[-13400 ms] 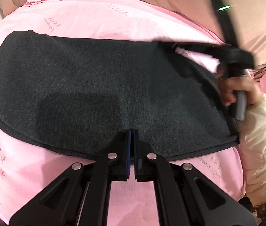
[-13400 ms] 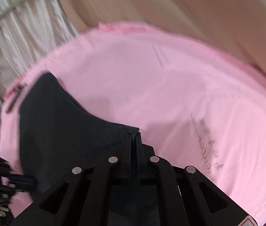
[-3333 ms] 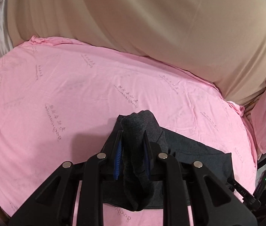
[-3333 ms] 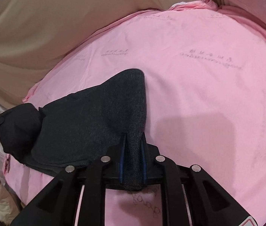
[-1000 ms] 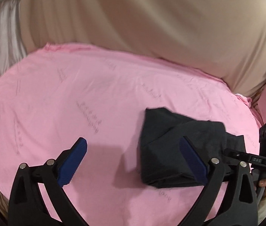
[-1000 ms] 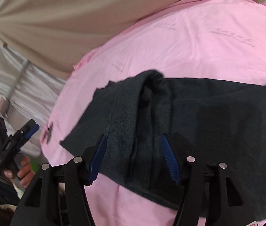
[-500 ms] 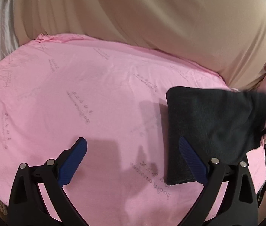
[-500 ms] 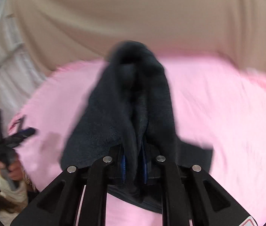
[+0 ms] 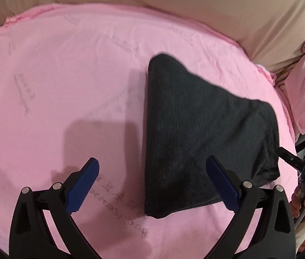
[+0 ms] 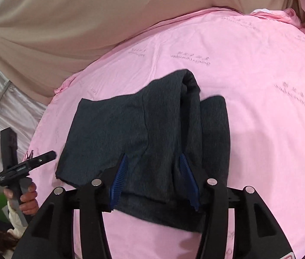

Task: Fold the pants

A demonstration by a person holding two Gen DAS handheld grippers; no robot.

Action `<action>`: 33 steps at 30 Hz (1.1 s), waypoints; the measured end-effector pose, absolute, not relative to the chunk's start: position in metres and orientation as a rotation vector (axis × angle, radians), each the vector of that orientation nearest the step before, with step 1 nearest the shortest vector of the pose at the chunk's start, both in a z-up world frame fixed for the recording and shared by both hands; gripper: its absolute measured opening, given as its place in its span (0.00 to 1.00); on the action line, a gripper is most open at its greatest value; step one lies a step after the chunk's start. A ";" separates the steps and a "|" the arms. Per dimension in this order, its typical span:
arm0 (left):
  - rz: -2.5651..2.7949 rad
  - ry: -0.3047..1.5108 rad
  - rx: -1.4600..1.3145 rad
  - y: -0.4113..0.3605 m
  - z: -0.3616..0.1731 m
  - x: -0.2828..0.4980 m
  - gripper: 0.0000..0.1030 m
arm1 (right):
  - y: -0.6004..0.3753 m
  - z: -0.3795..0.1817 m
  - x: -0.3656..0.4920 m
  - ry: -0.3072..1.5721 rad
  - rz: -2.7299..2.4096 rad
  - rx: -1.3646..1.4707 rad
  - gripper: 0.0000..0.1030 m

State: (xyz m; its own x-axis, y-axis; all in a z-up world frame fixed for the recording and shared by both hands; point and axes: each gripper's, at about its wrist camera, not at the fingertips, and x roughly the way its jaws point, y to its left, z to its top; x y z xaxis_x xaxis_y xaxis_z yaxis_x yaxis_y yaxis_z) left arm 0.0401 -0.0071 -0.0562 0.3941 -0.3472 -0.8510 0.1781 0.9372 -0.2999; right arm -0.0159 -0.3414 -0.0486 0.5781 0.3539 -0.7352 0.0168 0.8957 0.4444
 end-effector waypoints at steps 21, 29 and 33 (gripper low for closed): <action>-0.362 0.872 0.031 -0.022 0.020 -0.003 0.92 | -0.375 -0.036 -0.066 0.905 0.231 0.529 0.51; -0.714 0.605 0.423 -0.161 0.048 -0.076 0.95 | -0.358 0.012 -0.032 0.848 0.422 0.500 0.05; -0.658 0.515 0.585 -0.211 0.027 -0.080 0.94 | -0.356 0.034 -0.014 0.815 0.519 0.507 0.05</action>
